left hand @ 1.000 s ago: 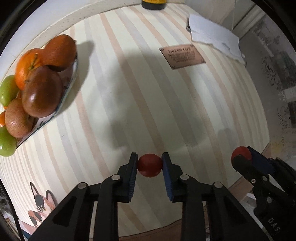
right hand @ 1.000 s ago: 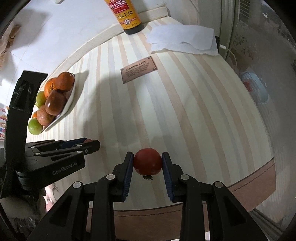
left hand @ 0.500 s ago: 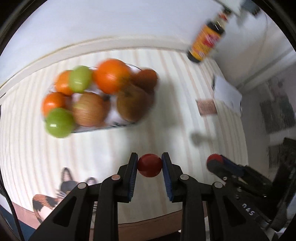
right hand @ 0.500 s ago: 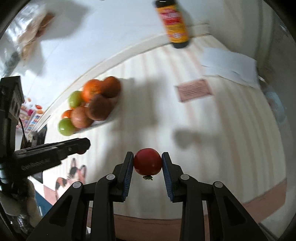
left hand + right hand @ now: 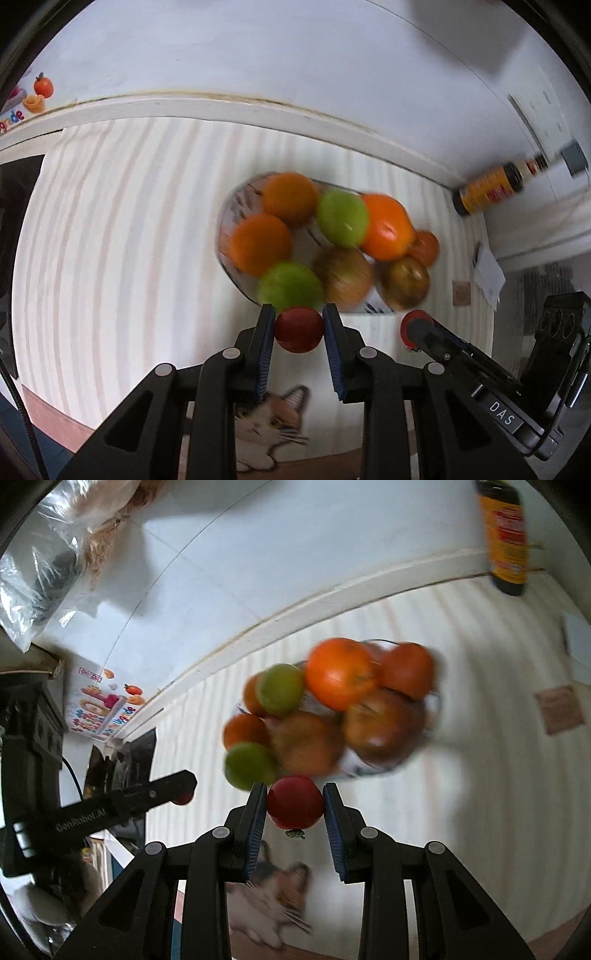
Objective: Organize fruits
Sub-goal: 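Carry both cherry tomatoes over the plate with both tools, then lower the cherry tomatoes onto the plate and open both tools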
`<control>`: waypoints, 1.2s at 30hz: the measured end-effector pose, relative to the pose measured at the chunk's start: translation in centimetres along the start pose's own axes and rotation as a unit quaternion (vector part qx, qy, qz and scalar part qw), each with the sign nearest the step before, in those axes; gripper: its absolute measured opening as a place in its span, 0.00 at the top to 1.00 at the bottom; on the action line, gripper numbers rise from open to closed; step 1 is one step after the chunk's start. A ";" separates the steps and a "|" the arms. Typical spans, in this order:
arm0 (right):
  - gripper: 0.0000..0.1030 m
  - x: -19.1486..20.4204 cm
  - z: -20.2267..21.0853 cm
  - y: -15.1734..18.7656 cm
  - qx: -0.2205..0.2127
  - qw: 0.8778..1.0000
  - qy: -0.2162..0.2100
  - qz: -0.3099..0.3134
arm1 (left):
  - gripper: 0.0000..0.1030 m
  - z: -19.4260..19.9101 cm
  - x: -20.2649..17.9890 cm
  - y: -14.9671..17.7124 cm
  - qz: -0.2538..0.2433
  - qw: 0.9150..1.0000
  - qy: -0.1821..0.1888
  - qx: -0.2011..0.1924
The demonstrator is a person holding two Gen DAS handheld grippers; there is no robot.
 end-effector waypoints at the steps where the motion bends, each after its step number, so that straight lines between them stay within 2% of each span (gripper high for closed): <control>1: 0.67 0.3 -0.8 -0.6 0.003 1.000 -0.003 -0.001 | 0.77 -0.1 0.6 -0.8 0.007 1.000 0.003 0.002; 13: 0.67 3.6 -8.8 -6.9 0.051 0.998 -0.022 -0.010 | 0.77 -3.9 5.2 -8.2 0.070 0.996 0.027 0.050; 17: 0.67 4.3 -11.5 -9.4 0.075 0.997 -0.015 0.000 | 0.77 -5.9 5.8 -9.9 0.097 0.991 0.054 0.079; 20: 0.67 4.4 -13.4 -10.9 0.096 0.995 -0.009 0.002 | 0.77 -7.3 6.1 -10.2 0.122 0.983 0.083 0.108; 26: 0.67 4.2 -16.3 -12.2 0.149 0.989 0.001 0.001 | 0.77 -9.1 6.8 -9.7 0.165 0.969 0.113 0.142; 33: 0.67 4.8 -16.6 -12.2 0.173 0.985 0.008 0.024 | 0.76 -9.8 6.3 -9.4 0.176 0.966 0.119 0.148; 36: 0.67 4.9 -16.5 -12.1 0.176 0.983 0.020 0.037 | 0.74 -10.3 6.5 -9.0 0.190 0.960 0.125 0.160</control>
Point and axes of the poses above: each gripper's, at about its wrist camera, not at the fingertips, and z roughly against the way its jaws point, x to its left, y to its underside, the point moved 6 cm from there along -z, roughly the way its jaws point, and after that the axes turned 12 degrees about z, right-handed, at the moved point
